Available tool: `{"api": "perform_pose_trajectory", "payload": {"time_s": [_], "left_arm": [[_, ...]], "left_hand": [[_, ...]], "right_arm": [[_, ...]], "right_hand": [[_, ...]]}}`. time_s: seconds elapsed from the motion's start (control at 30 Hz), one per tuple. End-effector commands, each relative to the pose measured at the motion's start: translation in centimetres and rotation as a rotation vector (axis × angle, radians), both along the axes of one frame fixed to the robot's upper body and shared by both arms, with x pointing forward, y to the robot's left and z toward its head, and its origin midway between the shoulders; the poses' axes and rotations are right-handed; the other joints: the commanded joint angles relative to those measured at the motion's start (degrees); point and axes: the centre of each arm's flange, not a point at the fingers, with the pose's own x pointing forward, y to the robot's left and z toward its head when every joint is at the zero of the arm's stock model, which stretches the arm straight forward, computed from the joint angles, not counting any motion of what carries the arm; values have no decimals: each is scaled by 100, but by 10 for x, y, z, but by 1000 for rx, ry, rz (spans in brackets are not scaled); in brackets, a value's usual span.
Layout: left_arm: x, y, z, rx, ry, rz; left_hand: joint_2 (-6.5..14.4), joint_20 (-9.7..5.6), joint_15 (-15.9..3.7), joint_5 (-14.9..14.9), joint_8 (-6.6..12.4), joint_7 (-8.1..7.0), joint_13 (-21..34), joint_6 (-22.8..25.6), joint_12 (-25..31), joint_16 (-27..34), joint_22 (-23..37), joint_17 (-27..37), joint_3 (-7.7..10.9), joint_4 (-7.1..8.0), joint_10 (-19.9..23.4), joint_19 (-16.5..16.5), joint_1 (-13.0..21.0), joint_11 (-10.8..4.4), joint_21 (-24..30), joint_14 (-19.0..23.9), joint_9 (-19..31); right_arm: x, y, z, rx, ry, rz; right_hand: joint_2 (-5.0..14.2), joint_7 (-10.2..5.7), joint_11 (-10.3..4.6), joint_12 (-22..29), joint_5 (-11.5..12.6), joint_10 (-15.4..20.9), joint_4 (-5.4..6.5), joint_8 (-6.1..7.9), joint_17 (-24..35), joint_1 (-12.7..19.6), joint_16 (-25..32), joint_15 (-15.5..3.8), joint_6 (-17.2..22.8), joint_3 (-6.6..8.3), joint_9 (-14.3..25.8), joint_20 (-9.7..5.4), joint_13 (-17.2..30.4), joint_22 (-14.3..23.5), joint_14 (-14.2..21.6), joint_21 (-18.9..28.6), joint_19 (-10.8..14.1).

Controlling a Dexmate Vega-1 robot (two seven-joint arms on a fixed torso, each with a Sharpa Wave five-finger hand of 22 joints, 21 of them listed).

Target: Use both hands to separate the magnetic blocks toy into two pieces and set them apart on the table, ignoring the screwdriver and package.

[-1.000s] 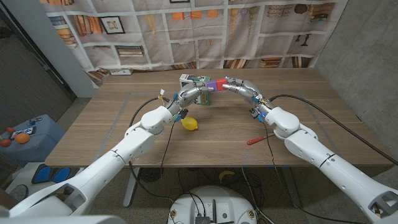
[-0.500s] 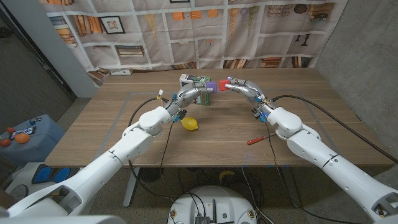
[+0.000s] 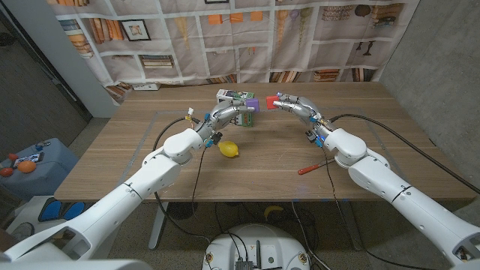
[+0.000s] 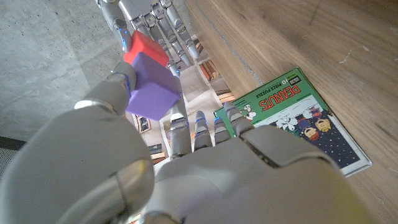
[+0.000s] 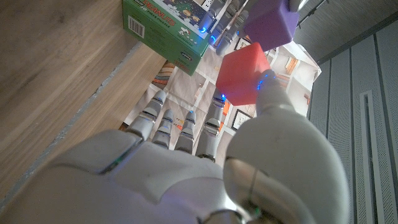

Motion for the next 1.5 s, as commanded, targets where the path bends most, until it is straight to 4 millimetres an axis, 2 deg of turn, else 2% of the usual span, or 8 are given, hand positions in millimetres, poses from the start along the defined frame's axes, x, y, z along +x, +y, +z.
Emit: {"api": "perform_pose_trajectory", "payload": {"time_s": [0.03, 0.67, 1.1, 1.5], "left_arm": [[-13, 12, 5, 59, -12, 32], [-37, 21, 13, 249, -67, 124], [-52, 16, 25, 388, -150, 219], [-76, 30, 46, 532, -219, 378]], "left_hand": [[107, -18, -2, 26, 13, -601, 7, 623, -29, 2, 21, 8, -41, 7, -8, -20, 67, -68, -29, -2, 48], [124, -82, 3, 26, -48, -649, 10, 568, -43, 17, 22, 9, -104, 13, -9, 18, 119, -71, -16, 36, 57], [131, -165, -55, 27, -91, -653, 14, 560, -34, 64, 30, 12, -175, 14, 42, 216, 168, -103, 47, 215, 67], [136, -215, -87, 29, -118, -665, 17, 568, -25, 82, 36, 16, -231, 18, 93, 321, 199, -143, 70, 343, 72]], "right_arm": [[-4, -8, 7, -37, -8, -37], [-13, -13, 11, -112, -32, -97], [-24, -24, 13, -199, -34, -176], [-32, -31, 16, -291, -58, -254]], "right_hand": [[169, -775, -1, 6, 40, 44, 26, 275, 8, -11, 0, 11, 904, 12, 13, -9, 13, 27, 22, -11, 40], [180, -782, 7, -1, 43, 41, 27, 263, 14, -8, -4, 13, 894, 4, 4, -27, 13, 27, 26, 0, 70], [192, -796, 3, -8, 46, 30, 25, 251, 19, 5, -11, 18, 874, 2, 4, -29, 14, 27, 17, 5, 90], [198, -794, -3, -9, 47, 32, 24, 249, 23, 12, -15, 2, 872, -3, 6, -39, 14, 27, 13, 3, 94]]}}
